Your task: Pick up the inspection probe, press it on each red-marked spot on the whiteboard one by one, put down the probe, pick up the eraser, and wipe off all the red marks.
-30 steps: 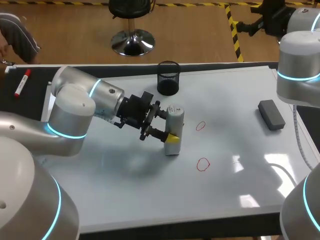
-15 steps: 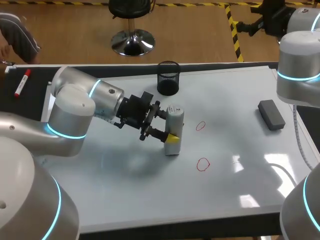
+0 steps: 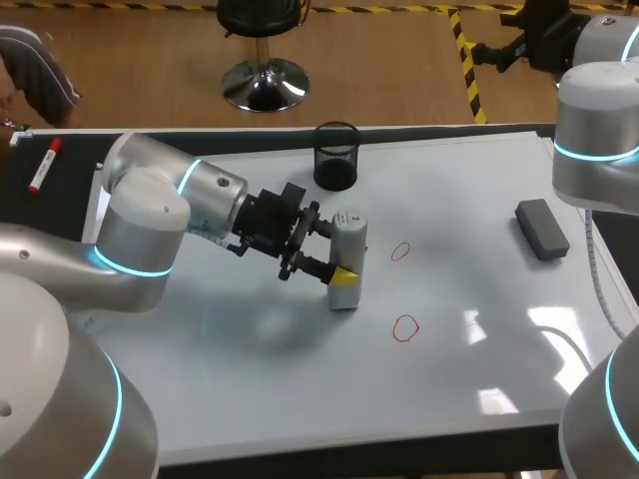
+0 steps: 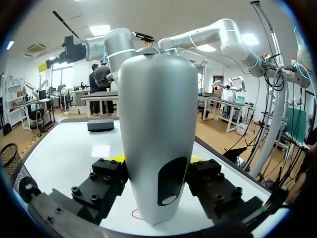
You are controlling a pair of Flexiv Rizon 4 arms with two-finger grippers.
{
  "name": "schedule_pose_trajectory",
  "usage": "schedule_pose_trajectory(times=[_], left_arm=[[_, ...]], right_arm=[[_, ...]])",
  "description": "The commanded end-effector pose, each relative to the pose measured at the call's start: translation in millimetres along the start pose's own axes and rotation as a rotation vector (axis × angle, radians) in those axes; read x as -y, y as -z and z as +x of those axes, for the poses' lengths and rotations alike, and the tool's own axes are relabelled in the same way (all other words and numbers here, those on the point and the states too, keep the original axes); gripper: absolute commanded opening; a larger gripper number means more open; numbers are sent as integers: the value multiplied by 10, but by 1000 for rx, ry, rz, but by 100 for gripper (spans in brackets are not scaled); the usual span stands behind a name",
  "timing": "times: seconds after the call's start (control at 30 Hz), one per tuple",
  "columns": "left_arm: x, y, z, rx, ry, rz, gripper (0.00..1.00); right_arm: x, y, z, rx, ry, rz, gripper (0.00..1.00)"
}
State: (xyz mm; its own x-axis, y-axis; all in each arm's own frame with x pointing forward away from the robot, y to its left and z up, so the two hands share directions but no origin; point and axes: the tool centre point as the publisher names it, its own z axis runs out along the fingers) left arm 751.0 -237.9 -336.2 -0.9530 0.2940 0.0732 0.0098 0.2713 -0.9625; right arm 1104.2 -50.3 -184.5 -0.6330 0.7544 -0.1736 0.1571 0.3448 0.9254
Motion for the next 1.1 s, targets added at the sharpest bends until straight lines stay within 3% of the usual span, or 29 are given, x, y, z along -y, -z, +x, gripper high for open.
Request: schedule_pose_trajectory(times=[0.03, 0.23, 0.37, 0.5, 0.9, 1.0, 1.07, 1.1], left_arm=[[-78, -26, 13, 1, -1, 5, 0], [-78, -26, 13, 1, -1, 5, 0], [-78, -26, 13, 1, -1, 5, 0], [-78, -26, 13, 1, -1, 5, 0], [-78, -26, 13, 1, -1, 5, 0], [-78, -26, 13, 1, -1, 5, 0], [-78, -26, 13, 1, -1, 5, 0], [-78, -26, 13, 1, -1, 5, 0]], right_arm=[[0, 0, 0, 0, 0, 0, 100], [0, 0, 0, 0, 0, 0, 100], [-66, 70, 82, -47, 43, 36, 100], [-41, 166, 99, -43, 70, 118, 100], [-71, 631, 154, 15, -5, 349, 100], [-101, 757, 196, -24, -16, 484, 100], [-115, 827, 250, -36, -34, 627, 100], [-109, 854, 265, -57, -107, 719, 100]])
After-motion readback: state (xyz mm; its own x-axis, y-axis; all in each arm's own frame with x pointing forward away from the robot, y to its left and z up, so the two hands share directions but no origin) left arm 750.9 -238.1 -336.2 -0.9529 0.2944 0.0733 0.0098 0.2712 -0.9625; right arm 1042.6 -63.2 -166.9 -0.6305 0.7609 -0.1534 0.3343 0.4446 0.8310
